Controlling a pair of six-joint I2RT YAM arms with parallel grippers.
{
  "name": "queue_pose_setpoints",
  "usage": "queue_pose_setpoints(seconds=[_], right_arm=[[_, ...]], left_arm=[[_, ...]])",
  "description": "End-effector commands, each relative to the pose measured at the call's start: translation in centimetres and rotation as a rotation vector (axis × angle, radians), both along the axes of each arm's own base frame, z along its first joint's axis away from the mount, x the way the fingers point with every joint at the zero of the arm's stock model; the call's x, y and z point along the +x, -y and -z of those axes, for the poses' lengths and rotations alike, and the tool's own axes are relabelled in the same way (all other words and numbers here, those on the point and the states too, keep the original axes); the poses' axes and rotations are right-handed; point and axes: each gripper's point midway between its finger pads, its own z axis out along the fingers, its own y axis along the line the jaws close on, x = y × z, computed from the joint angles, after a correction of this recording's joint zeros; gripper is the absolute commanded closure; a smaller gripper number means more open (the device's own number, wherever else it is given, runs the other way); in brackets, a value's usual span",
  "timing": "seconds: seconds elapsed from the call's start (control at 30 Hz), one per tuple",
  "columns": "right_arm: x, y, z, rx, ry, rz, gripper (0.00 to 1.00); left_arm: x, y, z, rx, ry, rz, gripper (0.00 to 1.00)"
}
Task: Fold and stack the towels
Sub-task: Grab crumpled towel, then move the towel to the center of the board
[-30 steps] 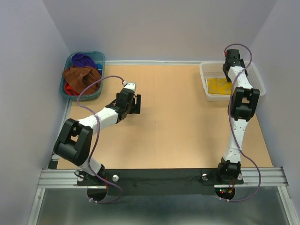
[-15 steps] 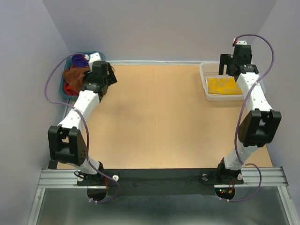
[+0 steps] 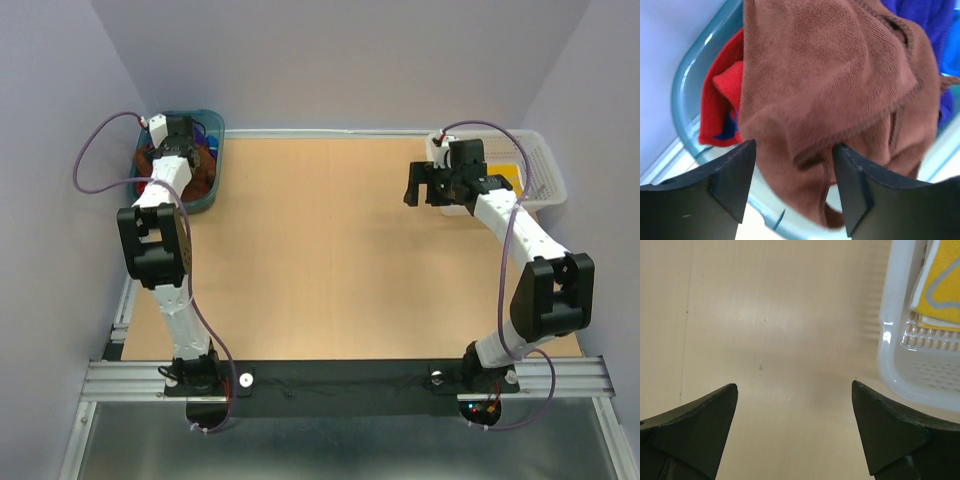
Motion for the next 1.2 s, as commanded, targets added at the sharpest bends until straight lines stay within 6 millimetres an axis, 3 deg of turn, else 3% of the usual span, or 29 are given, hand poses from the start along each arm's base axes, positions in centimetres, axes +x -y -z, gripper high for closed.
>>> queue_pose_setpoints(seconds=[0.0, 0.07, 0.1, 0.13, 0.27, 0.3, 0.4, 0.43, 0.47, 0.5, 0.53, 0.63, 0.7, 0.73, 0.77, 0.8, 0.83, 0.87, 0.9, 0.93, 1.0, 1.03, 1.07, 1.1, 1.13, 1.17], right_arm=[[1.2, -0.6, -2.8, 0.053, 0.101, -0.014, 0.0], [1.2, -0.7, -3.0, 0.055, 0.108, -0.019, 0.0], [1.2, -0.8, -3.1, 0.056, 0.109, -0.021, 0.0], [1.1, -0.9, -3.1, 0.06, 0.109, -0.024, 0.0], [0.9, -1.5, -3.8, 0.082, 0.119, -0.033, 0.0], [0.8, -1.8, -4.0, 0.098, 0.118, -0.039, 0.0], [0.5, -2.7, -4.7, 0.139, 0.121, -0.056, 0.0], [0.4, -2.8, -5.0, 0.147, 0.125, -0.058, 0.0], [0.3, -3.0, -5.6, 0.157, 0.136, -0.064, 0.0], [0.2, -3.1, -5.9, 0.163, 0.141, -0.066, 0.0], [0.1, -3.1, -6.1, 0.166, 0.147, -0.069, 0.0], [0.0, -2.8, -7.7, 0.16, 0.187, -0.057, 0.0], [-0.1, -2.3, -8.6, 0.147, 0.215, -0.034, 0.0], [-0.4, -2.1, -9.6, 0.149, 0.237, -0.03, 0.0], [-0.6, -2.0, -10.2, 0.153, 0.252, -0.025, 0.0], [-0.8, -2.1, -10.6, 0.159, 0.261, -0.027, 0.0], [-0.9, -2.2, -11.0, 0.165, 0.269, -0.032, 0.0], [-1.5, -2.4, -11.6, 0.175, 0.282, -0.044, 0.0], [-1.7, -2.4, -11.8, 0.181, 0.286, -0.046, 0.0], [-2.2, -2.4, -11.9, 0.19, 0.287, -0.046, 0.0], [-2.8, -2.6, -11.6, 0.196, 0.279, -0.059, 0.0], [-3.1, -2.7, -11.3, 0.199, 0.272, -0.064, 0.0], [-3.7, -2.7, -10.7, 0.203, 0.257, -0.066, 0.0], [-4.0, -2.8, -10.3, 0.207, 0.245, -0.077, 0.0], [-4.2, -3.0, -9.8, 0.208, 0.233, -0.083, 0.0], [-4.7, -3.1, -8.9, 0.214, 0.206, -0.093, 0.0]], left_arm=[[1.4, -2.1, -3.2, 0.08, 0.05, -0.063, 0.42], [1.9, -2.4, -2.9, 0.097, 0.032, -0.058, 0.62], [2.4, -2.4, -4.0, 0.104, 0.053, -0.053, 0.93], [2.1, -2.4, -4.6, 0.104, 0.043, -0.052, 1.0], [1.5, -1.9, -11.4, 0.138, 0.158, -0.057, 1.0], [0.8, -1.5, -14.8, 0.153, 0.218, -0.045, 1.0], [0.0, 2.3, -21.1, 0.172, 0.341, 0.058, 1.0], [-0.4, 2.3, -22.6, 0.182, 0.366, 0.066, 1.0], [-0.6, 5.2, -24.5, 0.177, 0.405, 0.134, 1.0], [-0.8, 6.7, -26.4, 0.191, 0.432, 0.181, 1.0], [-0.9, 9.8, -27.4, 0.186, 0.451, 0.255, 1.0], [-2.0, 15.1, -31.0, 0.194, 0.512, 0.39, 1.0], [-3.5, 20.9, -32.1, 0.152, 0.543, 0.548, 1.0], [-4.2, 22.9, -31.4, 0.131, 0.533, 0.6, 1.0], [-6.2, 26.3, -32.3, 0.084, 0.571, 0.704, 1.0], [-7.2, 28.1, -31.9, 0.054, 0.572, 0.755, 1.0], [-7.7, 29.8, -28.6, 0.029, 0.51, 0.806, 1.0], [-9.5, 31.1, -29.3, -0.024, 0.553, 0.866, 1.0], [-10.6, 32.4, -28.1, -0.059, 0.542, 0.902, 1.0], [-11.8, 34.2, -23.4, -0.085, 0.451, 0.959, 1.0], [-14.6, 35.9, -21.6, -0.178, 0.449, 1.036, 0.98], [-15.9, 36.4, -16.4, -0.198, 0.344, 1.063, 0.96], [-18.3, 38.3, -15.5, -0.259, 0.338, 1.151, 0.95], [-19.9, 39.3, -13.3, -0.319, 0.296, 1.177, 0.94], [-22.3, 39.9, -8.4, -0.348, 0.189, 1.215, 0.87], [-25.1, 42.0, -7.2, -0.426, 0.164, 1.285, 0.83]])
